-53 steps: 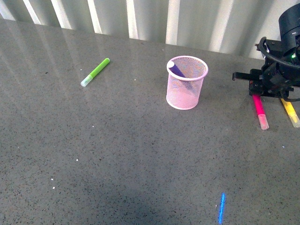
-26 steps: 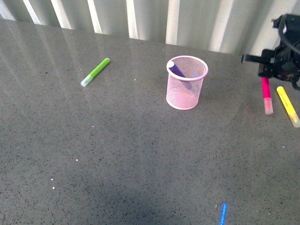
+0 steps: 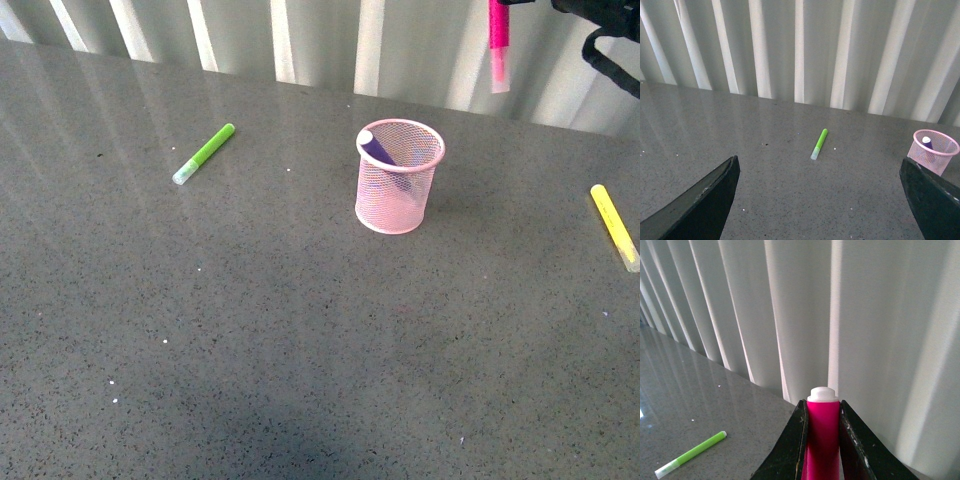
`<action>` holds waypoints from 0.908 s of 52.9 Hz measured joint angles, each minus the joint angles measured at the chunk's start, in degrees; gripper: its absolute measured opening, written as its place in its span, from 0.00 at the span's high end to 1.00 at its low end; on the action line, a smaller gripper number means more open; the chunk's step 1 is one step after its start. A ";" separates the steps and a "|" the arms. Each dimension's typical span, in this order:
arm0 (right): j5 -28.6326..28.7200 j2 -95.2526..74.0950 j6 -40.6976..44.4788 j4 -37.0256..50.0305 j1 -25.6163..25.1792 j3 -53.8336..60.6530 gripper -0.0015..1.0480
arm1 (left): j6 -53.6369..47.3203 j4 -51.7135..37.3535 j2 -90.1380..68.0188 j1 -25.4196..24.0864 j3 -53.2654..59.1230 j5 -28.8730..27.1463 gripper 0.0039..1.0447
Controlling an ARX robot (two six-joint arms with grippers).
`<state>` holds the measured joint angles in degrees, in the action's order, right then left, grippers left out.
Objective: Insert purple and pink pens into pink cup
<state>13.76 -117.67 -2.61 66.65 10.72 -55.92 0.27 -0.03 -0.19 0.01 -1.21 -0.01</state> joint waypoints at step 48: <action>0.81 -17.18 -3.82 6.38 5.68 -10.05 0.88 | 0.00 0.00 0.00 0.00 0.00 0.00 0.06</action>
<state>14.57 -134.85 -6.44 73.03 16.40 -65.98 0.27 -0.03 -0.19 0.01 -1.21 -0.01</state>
